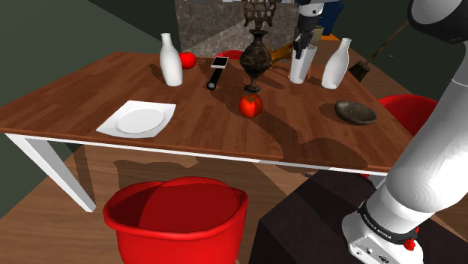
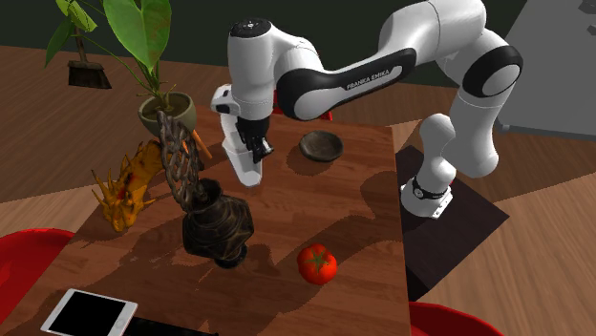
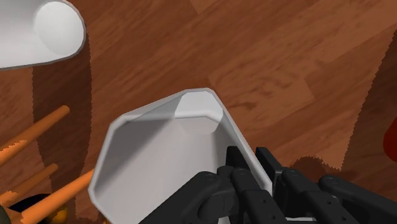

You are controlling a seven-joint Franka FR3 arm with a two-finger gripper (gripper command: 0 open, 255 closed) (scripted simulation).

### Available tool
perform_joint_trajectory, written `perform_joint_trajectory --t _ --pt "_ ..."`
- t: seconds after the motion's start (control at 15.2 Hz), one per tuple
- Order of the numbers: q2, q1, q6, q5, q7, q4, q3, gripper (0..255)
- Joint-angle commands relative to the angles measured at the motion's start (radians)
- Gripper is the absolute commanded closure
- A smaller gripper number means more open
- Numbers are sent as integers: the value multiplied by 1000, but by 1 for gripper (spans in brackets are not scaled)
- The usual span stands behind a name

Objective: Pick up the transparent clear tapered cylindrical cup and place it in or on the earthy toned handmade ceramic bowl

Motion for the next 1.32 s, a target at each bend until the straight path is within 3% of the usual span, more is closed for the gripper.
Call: perform_joint_trajectory --t 0.0,0.53,1.25 --pt "-2 0 -27 0 -2 26 0 255" --pt "16 -4 -140 6 -11 156 -2 255" --pt "-389 -34 -141 -96 -60 -231 -29 255"
